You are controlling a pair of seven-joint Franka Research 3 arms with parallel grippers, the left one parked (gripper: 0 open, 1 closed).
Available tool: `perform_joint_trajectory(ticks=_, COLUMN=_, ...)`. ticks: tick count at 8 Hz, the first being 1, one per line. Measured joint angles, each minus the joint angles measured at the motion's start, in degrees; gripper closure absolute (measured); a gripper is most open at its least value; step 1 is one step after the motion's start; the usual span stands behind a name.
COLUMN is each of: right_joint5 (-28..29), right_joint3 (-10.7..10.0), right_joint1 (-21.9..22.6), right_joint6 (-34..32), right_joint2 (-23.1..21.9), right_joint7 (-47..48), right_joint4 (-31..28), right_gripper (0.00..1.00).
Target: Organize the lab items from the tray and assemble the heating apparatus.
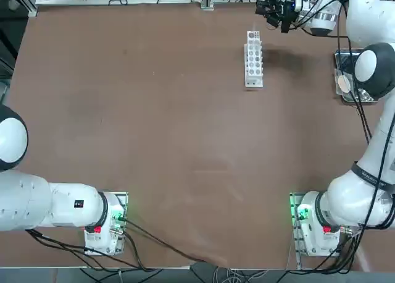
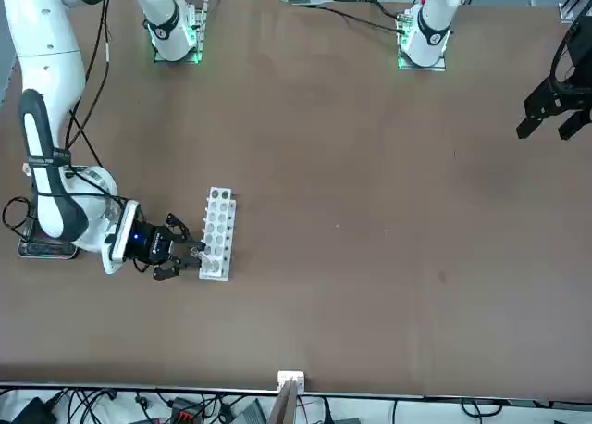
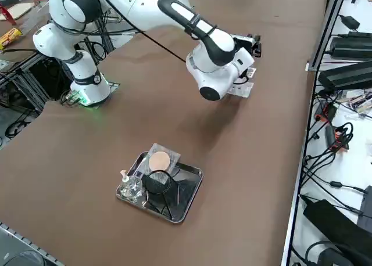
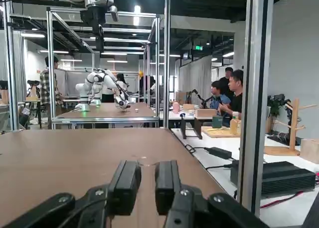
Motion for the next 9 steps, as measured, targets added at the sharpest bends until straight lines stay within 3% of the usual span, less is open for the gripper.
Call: perform_joint_trajectory(ticks=9, right_joint5=-0.85, right_joint3=0.00, right_joint1=0.20, right_joint6=0.52, right_joint2=1.92, right_joint7=-0.83, right_joint4=-0.29, right_gripper=0.70)
